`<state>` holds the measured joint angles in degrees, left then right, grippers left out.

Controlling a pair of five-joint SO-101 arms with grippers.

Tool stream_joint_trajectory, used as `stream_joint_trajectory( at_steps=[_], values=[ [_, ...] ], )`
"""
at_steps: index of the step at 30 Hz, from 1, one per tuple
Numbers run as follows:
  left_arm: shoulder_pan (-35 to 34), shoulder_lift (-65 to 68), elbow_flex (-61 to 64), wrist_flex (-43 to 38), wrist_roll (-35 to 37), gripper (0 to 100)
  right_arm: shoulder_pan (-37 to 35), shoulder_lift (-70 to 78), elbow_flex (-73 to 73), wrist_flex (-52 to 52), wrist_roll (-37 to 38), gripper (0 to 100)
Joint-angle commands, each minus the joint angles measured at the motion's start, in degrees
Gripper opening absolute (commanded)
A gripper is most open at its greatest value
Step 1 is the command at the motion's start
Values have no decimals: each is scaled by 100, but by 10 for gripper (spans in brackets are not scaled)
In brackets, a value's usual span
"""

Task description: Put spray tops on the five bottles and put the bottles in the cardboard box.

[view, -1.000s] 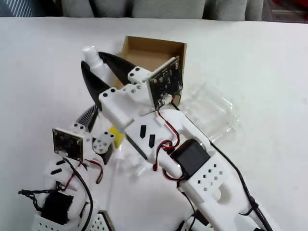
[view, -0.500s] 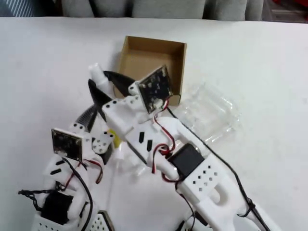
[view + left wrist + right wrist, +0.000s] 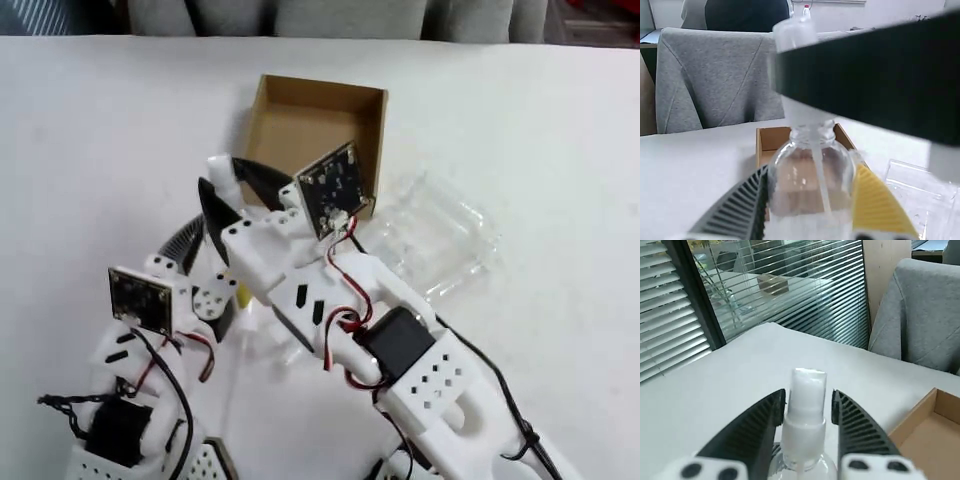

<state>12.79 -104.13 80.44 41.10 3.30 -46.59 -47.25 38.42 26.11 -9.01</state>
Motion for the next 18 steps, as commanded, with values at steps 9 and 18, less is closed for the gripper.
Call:
stream_joint_trajectory(
  at_steps=[9,18],
  values=[
    [13,-66,-35,-123,-26,56,-4,-936,-782,1534,-185,323],
    [-488,-57,-44,-580,-9,54,4,-1824,-35,2747,273,261]
  ],
)
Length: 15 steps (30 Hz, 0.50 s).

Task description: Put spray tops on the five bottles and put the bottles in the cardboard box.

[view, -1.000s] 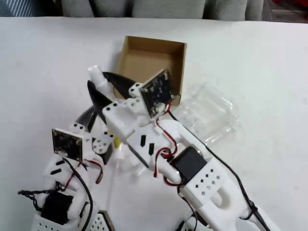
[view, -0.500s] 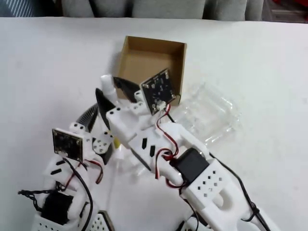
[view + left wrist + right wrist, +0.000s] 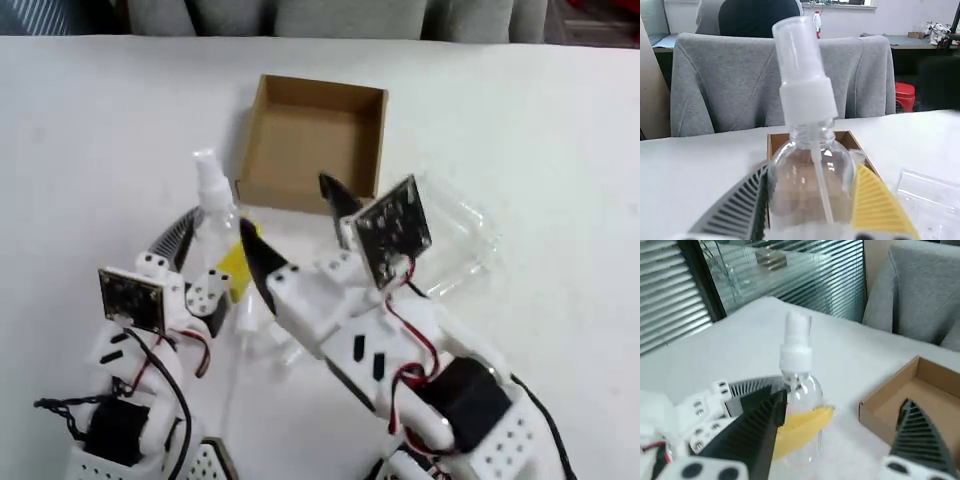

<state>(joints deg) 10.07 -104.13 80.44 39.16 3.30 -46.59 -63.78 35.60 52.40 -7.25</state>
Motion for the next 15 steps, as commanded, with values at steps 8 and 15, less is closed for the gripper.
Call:
stream_joint_trajectory(
  at_steps=[8,15],
  values=[
    [-655,-57,-79,-738,862,54,391,-611,1908,-1033,97,59],
    [-681,769,-747,-809,923,54,365,-1332,3534,-2782,105,15]
  ],
)
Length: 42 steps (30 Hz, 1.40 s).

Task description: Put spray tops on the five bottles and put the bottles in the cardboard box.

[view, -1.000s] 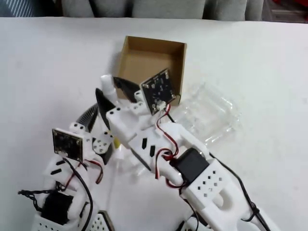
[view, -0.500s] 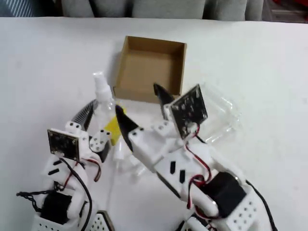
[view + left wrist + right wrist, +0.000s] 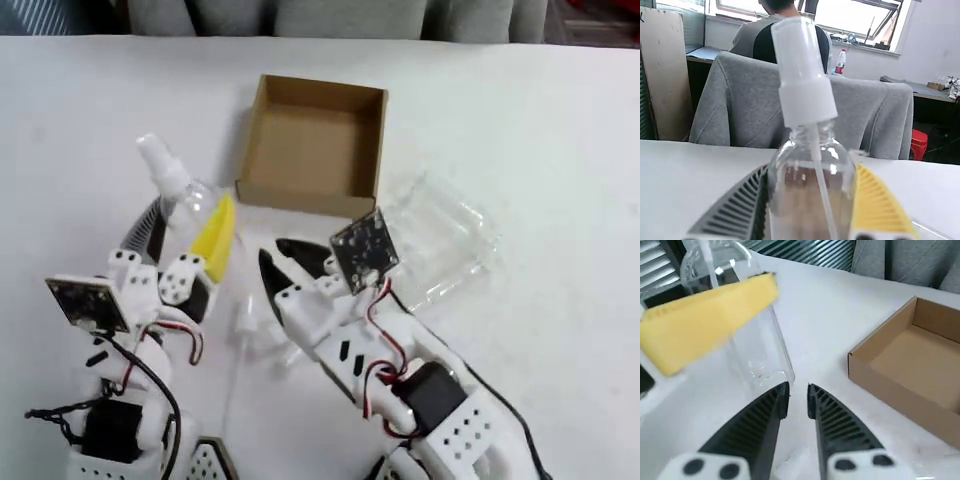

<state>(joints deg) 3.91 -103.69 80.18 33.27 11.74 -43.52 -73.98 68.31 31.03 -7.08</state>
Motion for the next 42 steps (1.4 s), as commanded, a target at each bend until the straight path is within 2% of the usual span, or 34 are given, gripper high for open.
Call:
stream_joint_trajectory(
  at_steps=[1,3,6,10,16,20,23,30,42],
  values=[
    [-48,1059,-932,-220,88,54,57,-462,422,-778,79,18],
    [-22,1736,-1354,-220,88,54,-84,-743,738,-936,79,16],
    [-22,2651,-1952,-281,88,54,-690,-1191,1345,-989,79,16],
    [40,3653,-2462,-826,88,54,-1393,-1824,1864,-998,123,15],
    [848,4541,-2743,-853,88,54,-1385,-2396,2259,-1200,123,15],
    [1191,4321,-2400,-870,79,54,-989,-2440,2576,-2000,132,15],
    [1191,3793,-2119,-853,79,54,-708,-2431,2734,-2352,132,15],
    [1332,2870,-1776,-193,53,54,-602,-2431,2787,-2404,132,15],
    [1288,2079,-1758,774,35,54,-514,-2431,2796,-2387,316,15]
  ],
)
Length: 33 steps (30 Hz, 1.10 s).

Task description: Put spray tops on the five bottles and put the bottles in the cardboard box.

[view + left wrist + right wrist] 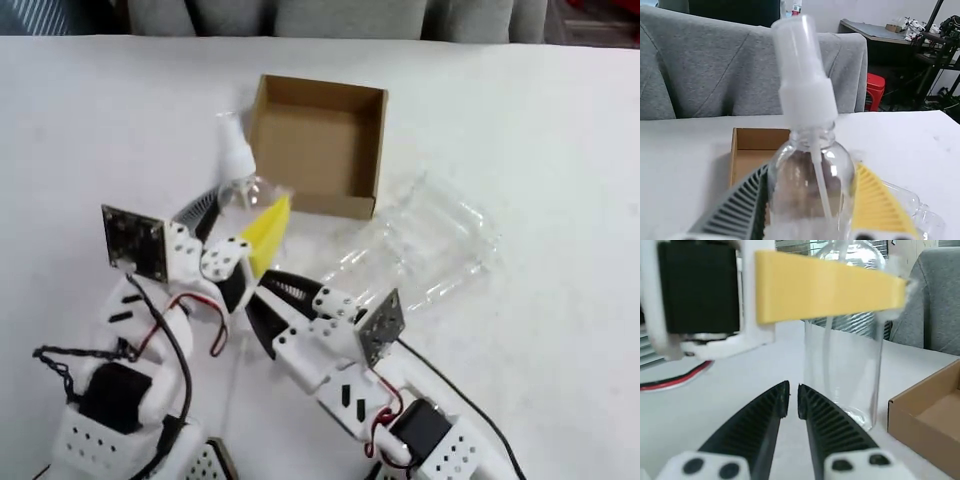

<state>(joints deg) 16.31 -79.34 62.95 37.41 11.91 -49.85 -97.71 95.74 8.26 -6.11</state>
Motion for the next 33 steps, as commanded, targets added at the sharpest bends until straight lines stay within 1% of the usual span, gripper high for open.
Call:
stream_joint_trajectory(
  at_steps=[1,8,13,16,19,22,25,29,33],
  values=[
    [48,-470,-35,440,18,54,119,-57,62,-110,264,15],
    [48,-1007,105,765,18,56,119,-57,105,-136,316,15],
    [48,-1051,246,712,9,56,110,-57,123,-136,316,15],
    [31,-1042,308,448,9,54,75,-57,132,-101,325,15],
    [-268,-1042,633,-149,9,54,75,-57,132,-101,325,15],
    [-576,-1033,1204,-1222,26,54,75,-57,132,-92,325,15],
    [-602,-998,1635,-2198,44,54,75,-66,132,57,325,15],
    [-646,-356,1495,-2989,62,54,198,-101,132,637,299,15],
    [-655,1068,800,-3332,62,54,629,-110,132,1095,273,15]
  ],
)
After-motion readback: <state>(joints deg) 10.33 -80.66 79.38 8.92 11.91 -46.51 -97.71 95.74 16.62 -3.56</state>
